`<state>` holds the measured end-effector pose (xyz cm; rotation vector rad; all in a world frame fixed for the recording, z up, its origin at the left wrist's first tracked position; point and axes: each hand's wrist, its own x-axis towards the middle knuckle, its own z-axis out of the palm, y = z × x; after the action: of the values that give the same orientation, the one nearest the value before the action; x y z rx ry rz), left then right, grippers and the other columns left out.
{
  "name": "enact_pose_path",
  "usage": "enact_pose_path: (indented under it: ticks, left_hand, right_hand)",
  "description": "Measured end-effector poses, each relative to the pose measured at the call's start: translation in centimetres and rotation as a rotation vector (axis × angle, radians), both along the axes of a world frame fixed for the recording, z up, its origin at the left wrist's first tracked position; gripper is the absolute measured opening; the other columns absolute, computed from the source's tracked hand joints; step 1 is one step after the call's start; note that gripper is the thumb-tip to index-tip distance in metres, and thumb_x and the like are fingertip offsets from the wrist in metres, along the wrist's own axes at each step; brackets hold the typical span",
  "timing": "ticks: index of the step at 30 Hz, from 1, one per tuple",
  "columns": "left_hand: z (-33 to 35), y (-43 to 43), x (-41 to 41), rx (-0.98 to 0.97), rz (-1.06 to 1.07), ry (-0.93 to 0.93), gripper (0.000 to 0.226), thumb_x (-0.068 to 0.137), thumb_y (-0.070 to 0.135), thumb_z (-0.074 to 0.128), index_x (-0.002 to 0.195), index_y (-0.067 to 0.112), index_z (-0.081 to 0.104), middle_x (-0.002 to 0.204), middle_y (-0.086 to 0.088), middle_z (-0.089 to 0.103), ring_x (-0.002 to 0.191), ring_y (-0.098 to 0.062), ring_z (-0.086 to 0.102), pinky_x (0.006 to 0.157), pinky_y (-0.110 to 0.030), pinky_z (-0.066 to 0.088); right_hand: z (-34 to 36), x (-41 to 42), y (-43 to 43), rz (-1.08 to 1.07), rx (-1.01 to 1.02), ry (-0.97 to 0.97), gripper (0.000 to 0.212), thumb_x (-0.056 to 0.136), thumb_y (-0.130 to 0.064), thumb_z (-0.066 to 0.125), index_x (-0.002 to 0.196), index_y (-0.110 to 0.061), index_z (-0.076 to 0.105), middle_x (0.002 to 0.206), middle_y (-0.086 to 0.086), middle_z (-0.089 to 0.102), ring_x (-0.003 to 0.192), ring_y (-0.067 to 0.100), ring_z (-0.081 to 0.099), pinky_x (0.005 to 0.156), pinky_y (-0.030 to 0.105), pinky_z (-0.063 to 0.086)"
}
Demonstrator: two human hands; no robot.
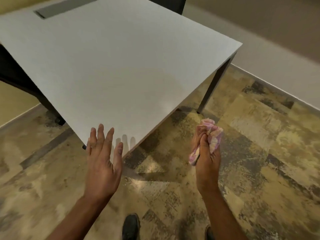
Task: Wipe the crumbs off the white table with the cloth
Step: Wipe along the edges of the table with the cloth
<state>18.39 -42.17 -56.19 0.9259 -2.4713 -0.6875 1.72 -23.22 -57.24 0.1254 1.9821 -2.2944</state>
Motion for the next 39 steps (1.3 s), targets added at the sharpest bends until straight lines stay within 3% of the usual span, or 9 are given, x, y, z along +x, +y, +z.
enact_pose_path:
  ticks: [2, 6, 10, 13, 18, 21, 27, 35, 39]
  left_hand:
    - [-0.3, 1.9, -0.5, -0.03, 0.055, 0.007, 0.058, 0.109, 0.047, 0.031, 0.161, 0.02, 0.033, 0.174, -0.001, 0.015, 0.161, -0.011, -0.003, 0.13, -0.053, 0.013]
    - [-1.0, 7.2, -1.4, -0.056, 0.214, 0.025, 0.06, 0.109, 0.047, 0.029, 0.162, 0.018, 0.03, 0.174, -0.002, 0.011, 0.162, -0.015, -0.003, 0.131, -0.051, 0.009]
    - [-2.5, 12.0, -1.7, -0.033, 0.409, 0.057, 0.063, 0.108, 0.05, 0.028, 0.164, 0.022, 0.024, 0.175, 0.002, 0.005, 0.161, -0.013, -0.007, 0.131, -0.051, 0.007]
    - [-4.3, 13.8, -1.7, -0.019, 0.51, 0.085, 0.063, 0.108, 0.048, 0.031, 0.165, 0.023, 0.018, 0.175, 0.004, 0.002, 0.16, -0.009, -0.01, 0.131, -0.049, 0.004]
    - [-7.9, 14.3, -1.4, -0.072, 0.596, 0.184, 0.064, 0.109, 0.046, 0.032, 0.166, 0.023, 0.012, 0.175, 0.003, 0.002, 0.16, -0.009, -0.01, 0.131, -0.037, -0.003]
    - [-9.7, 14.5, -0.9, -0.052, 0.626, 0.196, 0.066, 0.108, 0.047, 0.031, 0.166, 0.022, 0.01, 0.175, 0.003, 0.001, 0.16, -0.008, -0.011, 0.131, -0.043, 0.0]
    - [-8.3, 16.2, -0.9, -0.041, 0.623, 0.167, 0.067, 0.107, 0.049, 0.031, 0.166, 0.026, 0.01, 0.175, 0.006, -0.002, 0.16, -0.008, -0.012, 0.131, -0.044, -0.001]
    - [-5.3, 16.0, -3.3, -0.022, 0.592, 0.171, 0.07, 0.105, 0.054, 0.027, 0.166, 0.024, 0.009, 0.175, 0.005, -0.004, 0.16, -0.01, -0.012, 0.131, -0.043, -0.001]
    - [-5.4, 16.5, -4.9, -0.026, 0.557, 0.196, 0.07, 0.105, 0.053, 0.028, 0.166, 0.024, 0.009, 0.175, 0.005, -0.004, 0.16, -0.01, -0.012, 0.131, -0.041, -0.004]
  right_hand:
    - [-0.6, -1.5, 0.8, 0.065, 0.01, 0.049, 0.031, 0.107, -0.025, 0.052, 0.136, -0.029, 0.06, 0.13, -0.017, 0.07, 0.128, 0.003, 0.061, 0.103, 0.017, 0.05]
    - [-1.2, -3.8, 2.7, 0.225, 0.053, 0.114, 0.046, 0.104, -0.035, 0.05, 0.147, -0.019, 0.054, 0.144, -0.003, 0.062, 0.135, 0.011, 0.057, 0.117, 0.041, 0.044]
    - [-1.7, -5.5, 3.9, 0.352, 0.055, 0.18, 0.045, 0.102, -0.038, 0.049, 0.147, -0.035, 0.053, 0.142, -0.008, 0.063, 0.135, 0.009, 0.057, 0.117, 0.045, 0.044]
    - [-3.2, -6.3, 3.8, 0.423, 0.075, 0.233, 0.047, 0.104, -0.038, 0.047, 0.148, -0.024, 0.051, 0.139, -0.005, 0.063, 0.13, 0.011, 0.058, 0.114, 0.051, 0.046]
    - [-7.2, -6.9, 1.6, 0.446, 0.042, 0.303, 0.051, 0.105, -0.038, 0.046, 0.153, -0.02, 0.045, 0.144, 0.002, 0.061, 0.134, 0.013, 0.057, 0.115, 0.047, 0.046]
    - [-8.8, -6.6, 0.6, 0.464, 0.039, 0.334, 0.051, 0.106, -0.035, 0.045, 0.155, -0.019, 0.042, 0.148, 0.002, 0.058, 0.137, 0.012, 0.055, 0.117, 0.046, 0.044]
    - [-8.0, -6.3, 0.2, 0.466, 0.044, 0.338, 0.055, 0.104, -0.037, 0.046, 0.156, -0.02, 0.041, 0.148, -0.004, 0.057, 0.135, 0.001, 0.053, 0.116, 0.029, 0.043]
    - [-5.7, -9.1, -0.4, 0.465, 0.146, 0.382, 0.062, 0.104, -0.041, 0.044, 0.161, -0.021, 0.029, 0.162, 0.003, 0.042, 0.15, 0.016, 0.039, 0.123, 0.047, 0.036]
    - [-5.3, -12.0, 0.9, 0.409, 0.165, 0.396, 0.062, 0.103, -0.044, 0.045, 0.16, -0.022, 0.031, 0.157, 0.011, 0.047, 0.145, 0.026, 0.046, 0.118, 0.052, 0.041]
